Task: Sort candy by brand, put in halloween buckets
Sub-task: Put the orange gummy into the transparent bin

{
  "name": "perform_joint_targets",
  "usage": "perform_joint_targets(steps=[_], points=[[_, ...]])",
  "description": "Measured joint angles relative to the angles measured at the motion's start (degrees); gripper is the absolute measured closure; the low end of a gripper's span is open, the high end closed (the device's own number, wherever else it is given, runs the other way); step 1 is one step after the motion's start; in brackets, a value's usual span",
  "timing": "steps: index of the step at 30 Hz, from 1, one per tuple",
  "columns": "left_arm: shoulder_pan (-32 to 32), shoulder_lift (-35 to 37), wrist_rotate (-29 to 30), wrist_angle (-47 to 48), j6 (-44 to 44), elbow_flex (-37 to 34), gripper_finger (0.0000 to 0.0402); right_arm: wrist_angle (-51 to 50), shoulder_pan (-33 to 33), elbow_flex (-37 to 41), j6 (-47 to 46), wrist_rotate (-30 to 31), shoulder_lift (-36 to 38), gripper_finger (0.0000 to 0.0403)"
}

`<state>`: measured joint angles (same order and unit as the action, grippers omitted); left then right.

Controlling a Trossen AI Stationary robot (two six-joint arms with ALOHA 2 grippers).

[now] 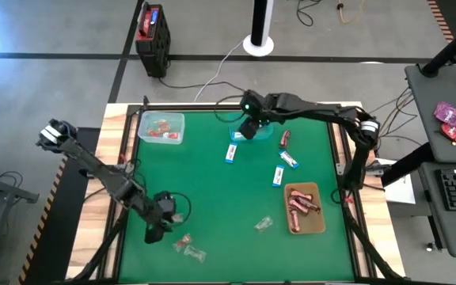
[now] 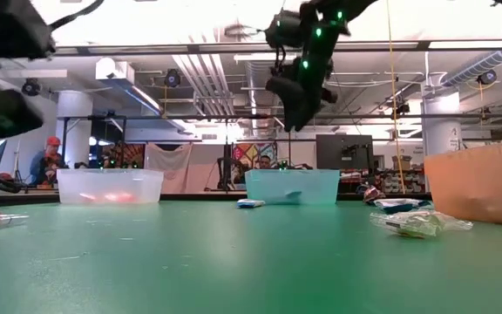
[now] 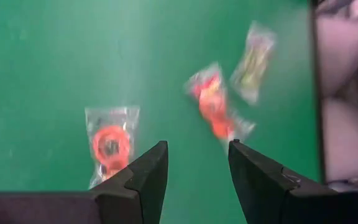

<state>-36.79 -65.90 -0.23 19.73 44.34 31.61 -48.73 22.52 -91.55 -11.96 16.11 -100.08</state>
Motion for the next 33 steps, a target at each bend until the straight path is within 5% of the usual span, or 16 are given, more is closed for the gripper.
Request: perform_joint_targets(steps=[9,22,33], points=[[-2.71,-10.78,7.24,-0.58,1.77,0.33,0.0248,-0.20,-10.21,-0.04,-3.73,5.98,2.27,0.0232],[-2.85,-15.15,14.54,-0.55,2.71,0.50,0.0251,-0.44,-19.01,-0.04,-5.14,10.65,2.39,0.0232],[-2.91,-14.35,14.75,-0.20,-0.16,0.33,0.0391,-0.44,-21.16,-0.04,-6.06,11.07,2.39,0.0232]])
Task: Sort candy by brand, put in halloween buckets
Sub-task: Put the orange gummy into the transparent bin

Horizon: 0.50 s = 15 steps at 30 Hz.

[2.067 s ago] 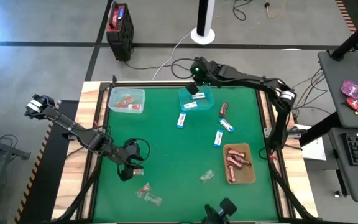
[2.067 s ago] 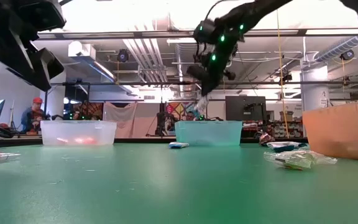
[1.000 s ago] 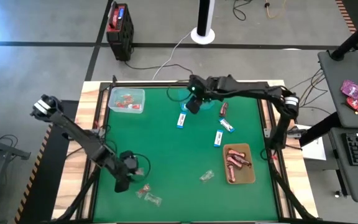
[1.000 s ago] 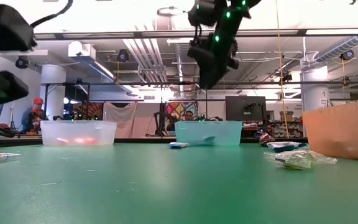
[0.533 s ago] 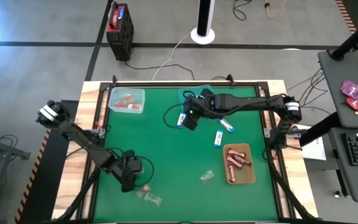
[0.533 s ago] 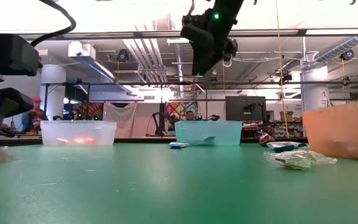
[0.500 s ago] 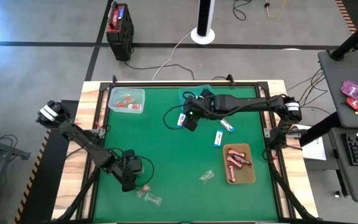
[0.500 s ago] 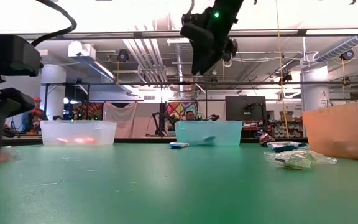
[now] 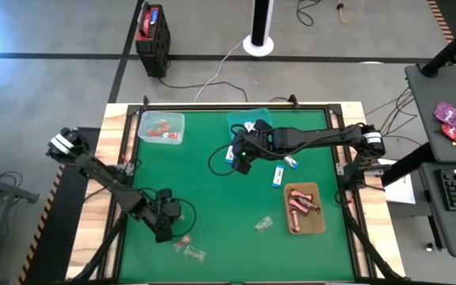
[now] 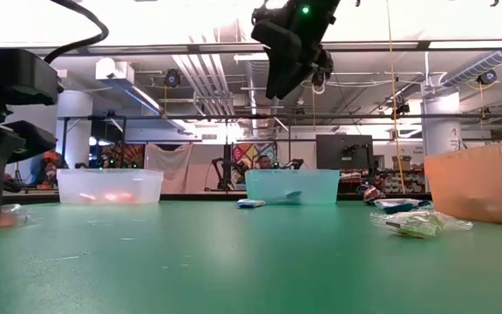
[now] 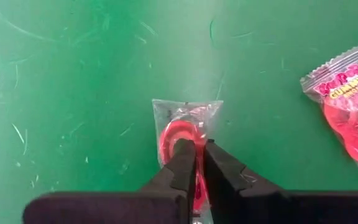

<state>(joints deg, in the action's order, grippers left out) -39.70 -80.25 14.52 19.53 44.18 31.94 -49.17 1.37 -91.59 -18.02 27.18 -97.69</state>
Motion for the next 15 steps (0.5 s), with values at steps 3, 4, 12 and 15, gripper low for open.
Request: perform_joint_targets(steps=[3,4,12,15], points=[[0.00,0.59,-0.38,0.34,-0.58,0.31,0.0395,-0.04,-0.04,0.00,-0.07,-0.02,0.00,0.0232],[0.00,0.92,-0.46,0.47,-1.33,0.77,0.0398,-0.06,-0.02,0.00,-0.07,-0.02,0.00,0.0232],[0.52,4.76,10.13,12.05,-10.20,9.50,0.0401,-0.35,-0.43,0.00,-0.04,-0.12,0.00,0.0232],[2.57,6.98,21.24,21.43,-10.95,13.97,0.0401,-0.40,-1.06,0.00,-0.04,-0.13,0.00,0.0232]])
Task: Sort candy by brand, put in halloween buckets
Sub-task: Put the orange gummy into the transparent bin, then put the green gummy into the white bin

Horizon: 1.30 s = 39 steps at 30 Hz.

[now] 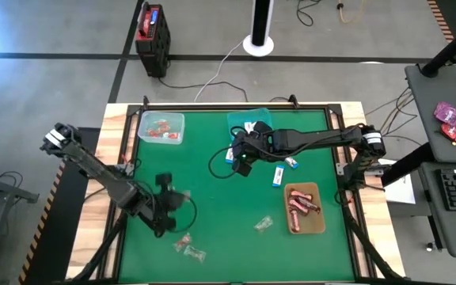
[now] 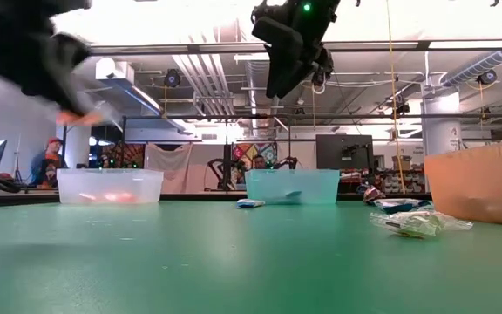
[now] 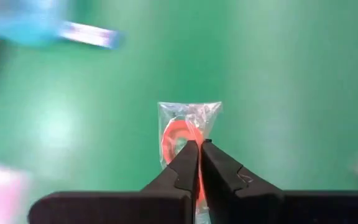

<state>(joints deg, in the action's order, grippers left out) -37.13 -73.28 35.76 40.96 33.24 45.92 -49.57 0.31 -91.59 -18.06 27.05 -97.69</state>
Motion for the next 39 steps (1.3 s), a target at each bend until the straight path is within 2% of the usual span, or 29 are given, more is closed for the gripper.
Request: perform_joint_targets(steps=[2,3,8,11,15,20,24,27,30,39], points=[[2.82,1.52,4.86,6.26,0.04,2.90,0.0401,0.00,-0.38,0.00,0.02,-0.01,0.00,0.0232],[4.88,2.50,5.45,8.66,-0.12,4.31,0.0401,-0.01,-0.49,0.00,0.02,-0.02,0.00,0.0232],[18.80,7.14,5.26,12.91,-6.67,9.26,0.0402,-0.50,-1.09,0.00,-0.03,-0.02,0.00,0.0232],[30.22,9.54,2.87,12.72,-14.07,9.85,0.0402,-1.43,-1.31,0.00,-0.74,-0.02,0.00,0.0232],[50.06,10.75,-6.55,12.34,-23.42,8.88,0.0402,-1.88,-1.83,0.00,-1.58,0.00,0.00,0.0232],[74.95,8.86,-22.62,8.67,-32.70,5.59,0.0401,-2.04,-3.01,0.00,-2.42,-0.02,0.00,0.0232],[87.79,5.55,-35.90,6.50,-37.68,4.35,0.0401,-2.05,-3.84,0.00,-3.09,-0.03,0.00,0.0232],[92.27,2.87,-37.65,5.70,-37.98,4.19,0.0401,-2.05,-4.10,0.00,-3.78,-0.04,0.00,0.0232],[93.40,0.54,-37.67,5.48,-39.90,4.19,0.0389,-2.05,-4.08,0.00,-4.14,-0.03,0.00,0.0232],[93.05,-2.00,-36.92,4.45,-39.89,4.17,0.0302,-2.31,-4.23,0.00,-4.94,-1.16,0.00,0.0232]])
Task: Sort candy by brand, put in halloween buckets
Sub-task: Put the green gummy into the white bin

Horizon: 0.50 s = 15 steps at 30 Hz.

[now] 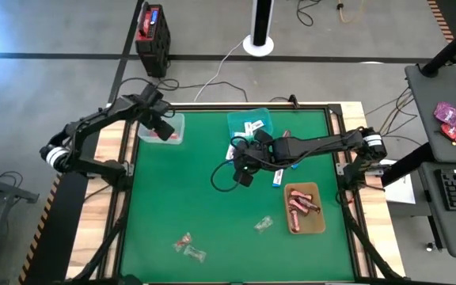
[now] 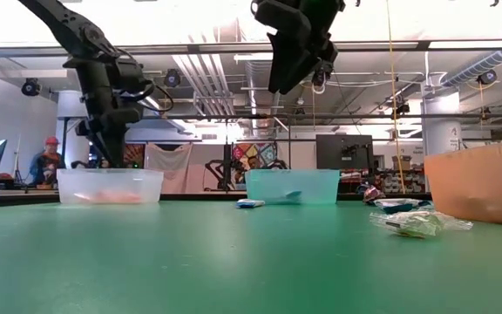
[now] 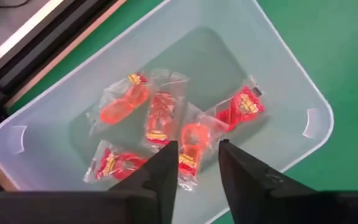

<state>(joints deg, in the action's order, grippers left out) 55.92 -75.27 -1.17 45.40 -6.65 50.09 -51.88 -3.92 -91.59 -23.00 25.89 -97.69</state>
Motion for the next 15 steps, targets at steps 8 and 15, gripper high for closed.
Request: perform_joint_targets(steps=[8,15], points=[[-6.31,7.83,-1.91,0.09,5.51,-1.97,0.0280,-0.65,-1.39,-0.02,4.45,-13.12,0.00,0.0232],[-26.53,22.03,-6.41,-12.59,13.17,-10.48,0.0286,-6.05,-5.50,-0.02,9.88,-22.29,0.00,0.0232]])
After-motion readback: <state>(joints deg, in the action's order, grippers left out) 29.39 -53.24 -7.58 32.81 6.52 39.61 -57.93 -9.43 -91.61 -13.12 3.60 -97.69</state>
